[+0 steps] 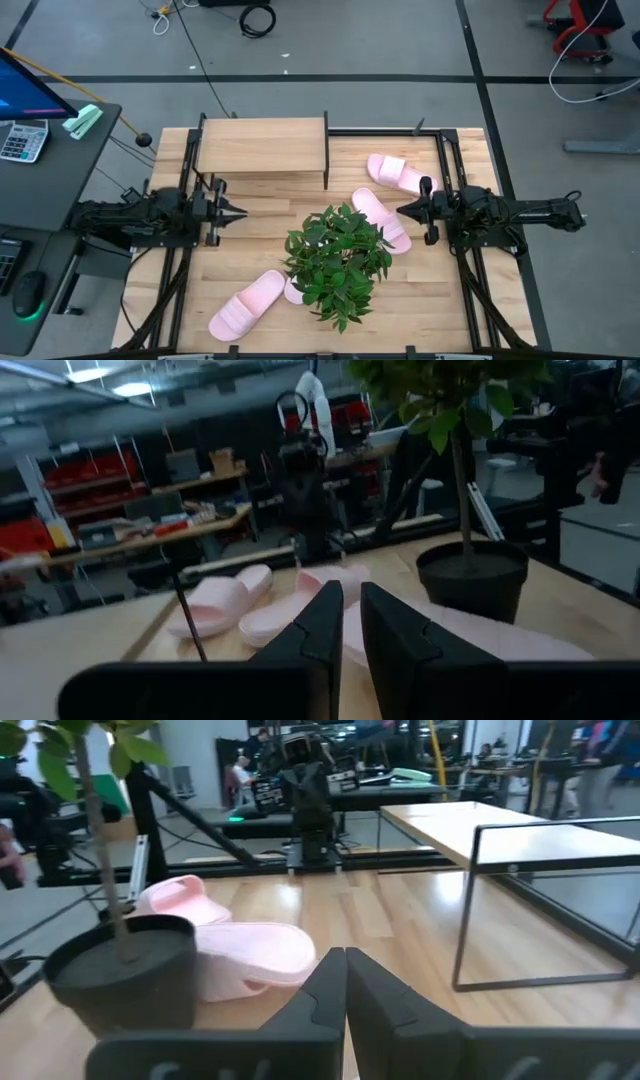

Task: Pick and place slides into the shelf
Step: Put the pink slide on the shelf

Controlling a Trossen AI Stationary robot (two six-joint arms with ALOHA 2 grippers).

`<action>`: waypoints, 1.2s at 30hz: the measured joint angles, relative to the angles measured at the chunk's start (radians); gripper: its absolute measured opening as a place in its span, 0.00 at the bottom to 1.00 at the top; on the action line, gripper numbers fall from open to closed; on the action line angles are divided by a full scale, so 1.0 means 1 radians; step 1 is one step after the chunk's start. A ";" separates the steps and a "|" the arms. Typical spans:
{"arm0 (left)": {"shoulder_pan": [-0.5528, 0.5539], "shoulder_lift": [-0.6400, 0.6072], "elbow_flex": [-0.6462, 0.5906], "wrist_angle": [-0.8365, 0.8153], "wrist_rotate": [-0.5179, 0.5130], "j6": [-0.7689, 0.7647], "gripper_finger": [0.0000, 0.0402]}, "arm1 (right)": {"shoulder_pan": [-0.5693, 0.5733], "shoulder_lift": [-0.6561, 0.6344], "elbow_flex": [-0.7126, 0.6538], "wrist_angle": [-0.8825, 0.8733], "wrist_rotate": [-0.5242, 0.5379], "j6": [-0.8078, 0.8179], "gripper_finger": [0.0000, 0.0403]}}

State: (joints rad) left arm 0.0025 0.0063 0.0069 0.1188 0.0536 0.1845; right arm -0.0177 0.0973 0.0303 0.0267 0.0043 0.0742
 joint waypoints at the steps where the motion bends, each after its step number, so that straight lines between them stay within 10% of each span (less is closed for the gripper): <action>1: 0.000 0.000 0.000 0.011 0.000 0.008 0.12 | 0.000 0.000 0.000 0.010 0.007 0.000 0.03; 10: 0.000 0.000 0.000 0.233 -0.087 0.001 0.09 | 0.000 0.000 0.000 0.241 0.069 0.001 0.03; 19: 0.001 0.000 0.000 0.316 -0.370 -0.668 0.06 | 0.000 0.000 0.028 0.406 0.135 0.132 0.03; 36: 0.000 0.021 0.094 0.342 -0.403 -0.610 0.07 | 0.000 0.165 0.314 0.349 0.431 0.357 0.03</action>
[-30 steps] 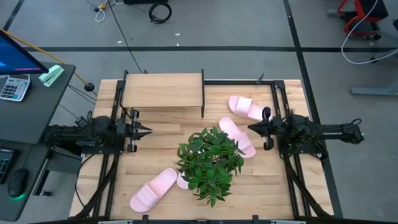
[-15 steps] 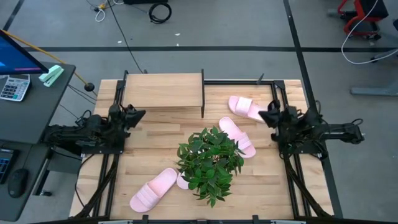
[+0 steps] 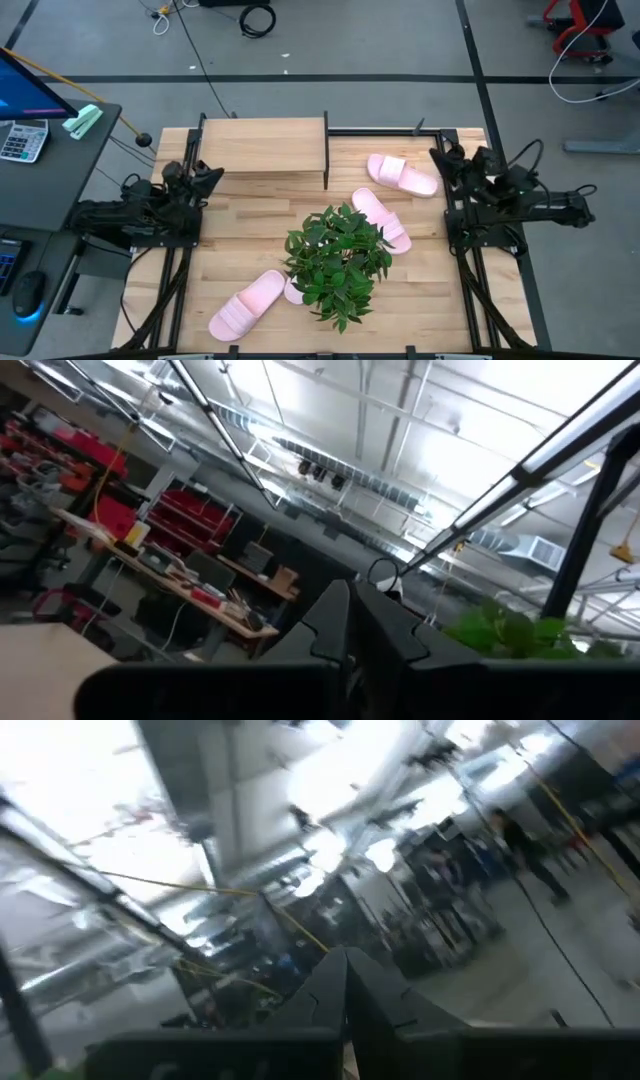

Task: Pick and place slides into the shelf
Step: Put the pink slide on the shelf

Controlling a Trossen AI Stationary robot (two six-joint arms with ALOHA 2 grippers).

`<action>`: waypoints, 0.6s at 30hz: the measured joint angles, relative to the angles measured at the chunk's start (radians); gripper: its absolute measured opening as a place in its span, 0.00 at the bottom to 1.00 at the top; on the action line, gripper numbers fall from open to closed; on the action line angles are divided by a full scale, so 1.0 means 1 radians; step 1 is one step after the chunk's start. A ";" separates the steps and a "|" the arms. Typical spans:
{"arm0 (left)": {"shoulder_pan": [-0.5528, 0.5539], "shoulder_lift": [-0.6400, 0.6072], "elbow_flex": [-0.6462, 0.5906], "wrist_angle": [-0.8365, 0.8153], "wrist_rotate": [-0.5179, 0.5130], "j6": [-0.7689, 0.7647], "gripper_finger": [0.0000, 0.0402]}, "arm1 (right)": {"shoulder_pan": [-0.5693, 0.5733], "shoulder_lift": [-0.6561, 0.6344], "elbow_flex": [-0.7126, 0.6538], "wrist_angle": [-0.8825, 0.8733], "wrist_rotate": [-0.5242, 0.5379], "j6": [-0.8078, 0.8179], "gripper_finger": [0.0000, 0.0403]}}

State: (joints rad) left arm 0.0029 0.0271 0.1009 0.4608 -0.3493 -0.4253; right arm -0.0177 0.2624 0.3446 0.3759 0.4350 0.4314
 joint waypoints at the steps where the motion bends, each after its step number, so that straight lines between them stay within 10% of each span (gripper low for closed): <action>1: 0.000 0.007 0.006 -0.003 -0.004 0.000 0.08 | 0.000 0.016 0.019 -0.035 0.009 0.014 0.03; 18: 0.000 0.281 0.172 -0.010 -0.006 0.049 0.25 | 0.000 0.195 0.359 -0.531 0.156 0.075 0.04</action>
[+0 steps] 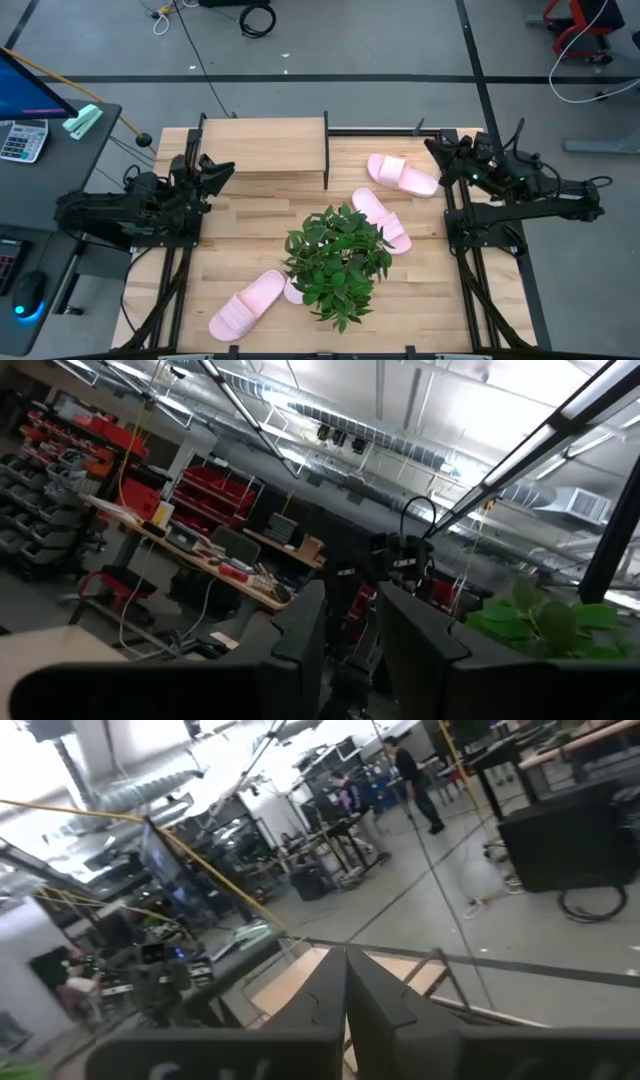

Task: Pick and place slides into the shelf
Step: Put the pink slide on the shelf

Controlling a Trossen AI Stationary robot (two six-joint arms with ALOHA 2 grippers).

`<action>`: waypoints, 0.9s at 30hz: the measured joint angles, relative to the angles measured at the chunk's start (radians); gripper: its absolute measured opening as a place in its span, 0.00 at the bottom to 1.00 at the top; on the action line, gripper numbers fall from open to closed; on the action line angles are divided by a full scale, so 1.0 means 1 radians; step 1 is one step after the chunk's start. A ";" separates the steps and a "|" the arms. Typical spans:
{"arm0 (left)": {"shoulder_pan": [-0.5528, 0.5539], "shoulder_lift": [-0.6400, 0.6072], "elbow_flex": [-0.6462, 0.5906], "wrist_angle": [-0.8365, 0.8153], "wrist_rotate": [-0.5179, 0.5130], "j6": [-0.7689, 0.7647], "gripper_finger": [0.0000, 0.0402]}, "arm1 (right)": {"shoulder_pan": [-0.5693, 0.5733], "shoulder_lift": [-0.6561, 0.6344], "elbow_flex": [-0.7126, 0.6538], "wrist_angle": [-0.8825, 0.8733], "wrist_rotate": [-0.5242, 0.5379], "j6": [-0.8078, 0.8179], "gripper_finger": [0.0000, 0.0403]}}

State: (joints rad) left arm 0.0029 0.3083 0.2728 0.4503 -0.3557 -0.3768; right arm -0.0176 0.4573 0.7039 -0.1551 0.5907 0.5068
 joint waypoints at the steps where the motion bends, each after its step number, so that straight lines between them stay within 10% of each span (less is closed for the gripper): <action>1: 0.000 0.016 0.017 0.000 0.000 0.003 0.25 | 0.000 0.005 0.016 -0.020 0.006 0.003 0.04; 27: 0.126 0.295 0.620 -0.705 0.000 0.060 0.26 | -0.027 0.150 0.403 -0.877 0.124 0.494 0.19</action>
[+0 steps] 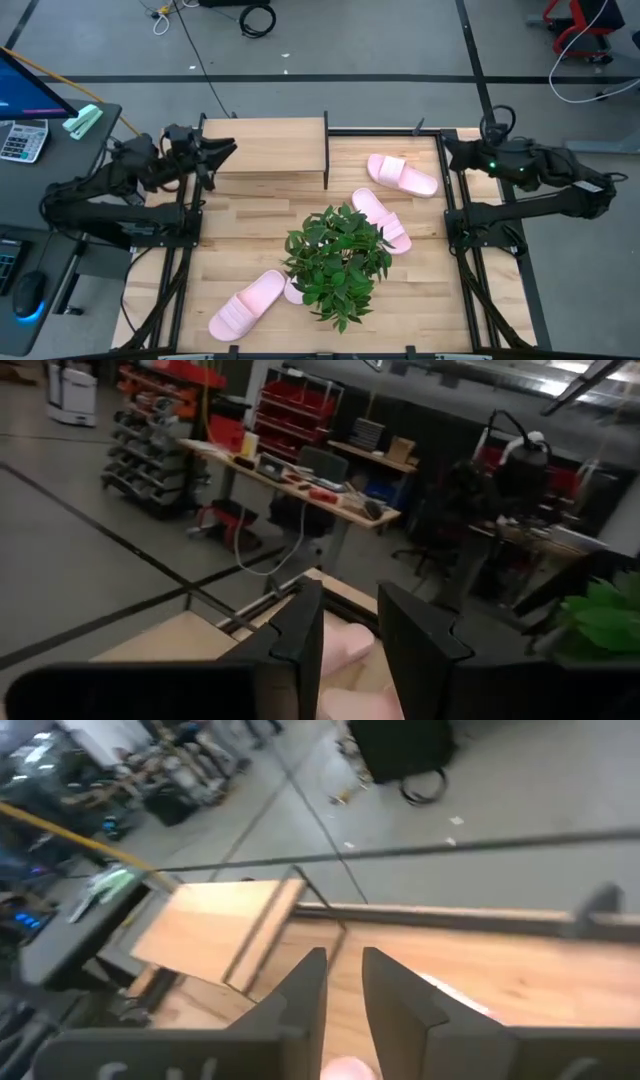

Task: Pick and place slides into the shelf
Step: Put the pink slide on the shelf

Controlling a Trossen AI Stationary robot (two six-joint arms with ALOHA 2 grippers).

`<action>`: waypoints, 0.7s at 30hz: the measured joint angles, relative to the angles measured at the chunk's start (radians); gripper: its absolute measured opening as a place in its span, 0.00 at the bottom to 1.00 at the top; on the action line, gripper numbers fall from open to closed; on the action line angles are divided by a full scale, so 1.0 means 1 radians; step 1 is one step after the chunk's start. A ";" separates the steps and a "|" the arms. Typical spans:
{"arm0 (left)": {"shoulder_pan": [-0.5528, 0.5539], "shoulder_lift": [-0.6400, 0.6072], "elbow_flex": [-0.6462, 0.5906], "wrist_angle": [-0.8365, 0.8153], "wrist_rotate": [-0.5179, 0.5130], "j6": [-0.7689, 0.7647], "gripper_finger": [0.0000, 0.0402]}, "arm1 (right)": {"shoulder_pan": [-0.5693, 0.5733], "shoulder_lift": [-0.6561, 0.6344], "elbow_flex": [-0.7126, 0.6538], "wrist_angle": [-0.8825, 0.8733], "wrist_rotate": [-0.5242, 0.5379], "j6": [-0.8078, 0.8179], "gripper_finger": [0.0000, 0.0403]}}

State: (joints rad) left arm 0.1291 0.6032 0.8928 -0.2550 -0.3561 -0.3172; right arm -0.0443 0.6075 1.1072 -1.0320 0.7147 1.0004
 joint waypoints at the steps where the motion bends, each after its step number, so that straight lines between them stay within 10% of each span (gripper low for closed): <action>1: 0.006 0.003 0.006 -0.002 0.001 0.009 0.26 | -0.008 0.000 0.000 -0.023 0.000 0.033 0.20; 21: 0.045 0.050 0.018 -0.006 0.001 0.032 0.26 | -0.153 0.035 0.000 -0.097 -0.102 0.134 0.43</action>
State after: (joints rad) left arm 0.1741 0.6534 0.9108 -0.2606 -0.3547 -0.2848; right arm -0.1969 0.6421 1.1072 -1.1294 0.6130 1.1342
